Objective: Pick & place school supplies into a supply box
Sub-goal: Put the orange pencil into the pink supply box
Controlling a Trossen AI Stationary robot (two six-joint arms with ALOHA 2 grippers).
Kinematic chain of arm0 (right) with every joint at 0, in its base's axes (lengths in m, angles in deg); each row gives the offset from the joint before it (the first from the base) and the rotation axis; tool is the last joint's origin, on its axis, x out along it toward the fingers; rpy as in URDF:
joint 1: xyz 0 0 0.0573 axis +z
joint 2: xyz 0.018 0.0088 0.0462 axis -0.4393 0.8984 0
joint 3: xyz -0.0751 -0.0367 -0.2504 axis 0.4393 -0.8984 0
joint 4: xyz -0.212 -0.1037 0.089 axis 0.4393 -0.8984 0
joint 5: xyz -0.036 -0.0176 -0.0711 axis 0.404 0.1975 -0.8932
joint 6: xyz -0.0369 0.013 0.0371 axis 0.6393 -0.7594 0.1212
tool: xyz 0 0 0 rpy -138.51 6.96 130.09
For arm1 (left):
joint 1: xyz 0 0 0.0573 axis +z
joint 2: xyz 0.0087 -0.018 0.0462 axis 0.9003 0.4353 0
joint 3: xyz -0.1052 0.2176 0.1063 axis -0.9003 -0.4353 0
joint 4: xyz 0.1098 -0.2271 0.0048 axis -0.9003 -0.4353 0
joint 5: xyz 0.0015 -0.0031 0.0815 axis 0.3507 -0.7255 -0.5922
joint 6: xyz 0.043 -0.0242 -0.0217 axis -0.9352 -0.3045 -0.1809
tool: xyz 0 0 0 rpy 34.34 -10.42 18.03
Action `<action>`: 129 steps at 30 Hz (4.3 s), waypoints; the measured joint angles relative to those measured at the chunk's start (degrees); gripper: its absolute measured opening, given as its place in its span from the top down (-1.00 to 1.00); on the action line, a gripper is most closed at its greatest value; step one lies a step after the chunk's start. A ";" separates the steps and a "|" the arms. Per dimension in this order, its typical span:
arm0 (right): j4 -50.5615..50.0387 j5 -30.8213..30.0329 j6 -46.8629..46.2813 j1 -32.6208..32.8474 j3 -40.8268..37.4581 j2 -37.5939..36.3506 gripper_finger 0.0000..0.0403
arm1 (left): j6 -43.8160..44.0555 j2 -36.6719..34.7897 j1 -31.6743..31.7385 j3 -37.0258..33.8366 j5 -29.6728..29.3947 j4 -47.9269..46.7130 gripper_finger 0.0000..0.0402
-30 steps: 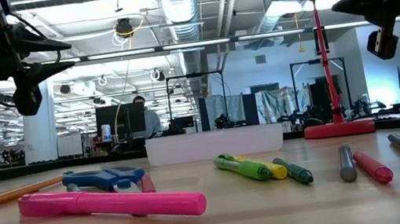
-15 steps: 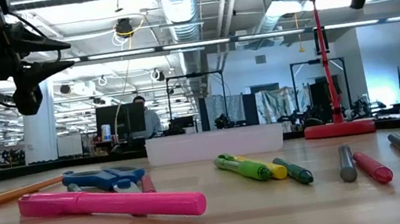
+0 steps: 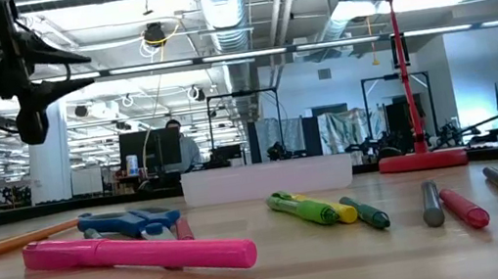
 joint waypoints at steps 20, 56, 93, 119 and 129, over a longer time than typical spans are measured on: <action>-13.32 -0.10 6.64 -0.43 10.08 10.42 0.75 | -14.05 29.28 -7.61 21.05 7.98 6.84 0.38; -15.43 -0.71 5.12 -2.90 10.08 10.38 0.74 | 30.94 85.37 -13.87 45.35 14.27 -47.74 0.38; -17.64 -0.70 4.95 -2.90 10.08 10.38 0.75 | 39.72 90.32 -11.21 45.27 14.79 -39.26 0.38; -21.86 -0.77 1.43 -2.88 10.06 10.38 0.74 | 27.29 94.16 -9.06 45.75 18.77 -38.10 0.38; -21.86 -0.82 0.57 -2.88 10.06 10.38 0.74 | 22.18 94.09 -6.41 45.75 20.75 -38.56 0.52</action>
